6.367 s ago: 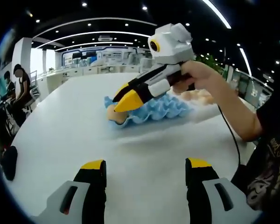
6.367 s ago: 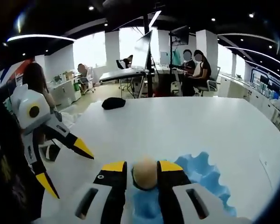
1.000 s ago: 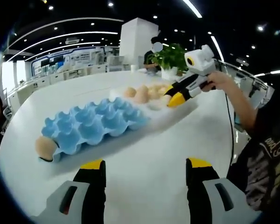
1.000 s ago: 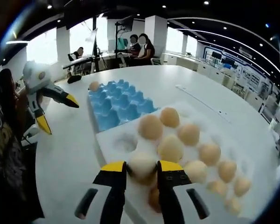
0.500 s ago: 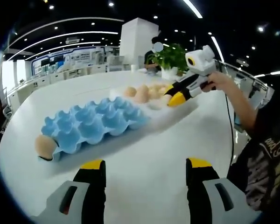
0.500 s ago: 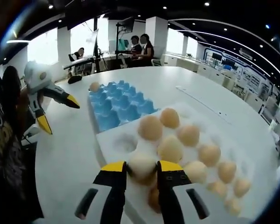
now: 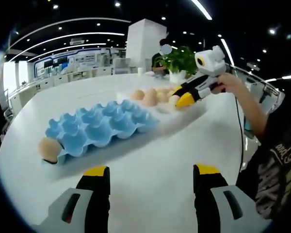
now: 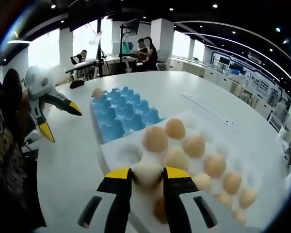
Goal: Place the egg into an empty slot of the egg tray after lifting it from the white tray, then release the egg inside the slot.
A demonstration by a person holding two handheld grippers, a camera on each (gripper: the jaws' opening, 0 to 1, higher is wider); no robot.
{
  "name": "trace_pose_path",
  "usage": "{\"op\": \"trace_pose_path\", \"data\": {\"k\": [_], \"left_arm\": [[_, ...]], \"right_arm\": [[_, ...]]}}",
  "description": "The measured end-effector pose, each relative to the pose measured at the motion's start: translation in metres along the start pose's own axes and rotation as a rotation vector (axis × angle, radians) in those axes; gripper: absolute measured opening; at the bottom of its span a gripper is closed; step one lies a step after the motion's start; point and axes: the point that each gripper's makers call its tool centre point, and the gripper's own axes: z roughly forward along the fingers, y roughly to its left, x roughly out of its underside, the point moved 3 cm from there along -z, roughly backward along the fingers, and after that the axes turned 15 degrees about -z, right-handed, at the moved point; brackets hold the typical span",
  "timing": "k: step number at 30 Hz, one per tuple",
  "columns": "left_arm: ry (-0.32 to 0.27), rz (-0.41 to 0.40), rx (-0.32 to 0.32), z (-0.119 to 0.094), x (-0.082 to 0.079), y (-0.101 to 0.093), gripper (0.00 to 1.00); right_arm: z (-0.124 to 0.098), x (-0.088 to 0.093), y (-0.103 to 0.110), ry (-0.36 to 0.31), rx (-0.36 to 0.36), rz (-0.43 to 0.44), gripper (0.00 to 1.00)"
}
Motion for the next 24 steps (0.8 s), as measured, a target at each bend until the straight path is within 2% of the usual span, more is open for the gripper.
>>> {"op": "trace_pose_path", "data": {"k": [24], "left_arm": [[-0.006,-0.007,-0.013,-0.005,0.001,0.004,0.7]], "right_arm": [[0.002,-0.026,-0.001,-0.048,0.01,-0.045,0.26]]}}
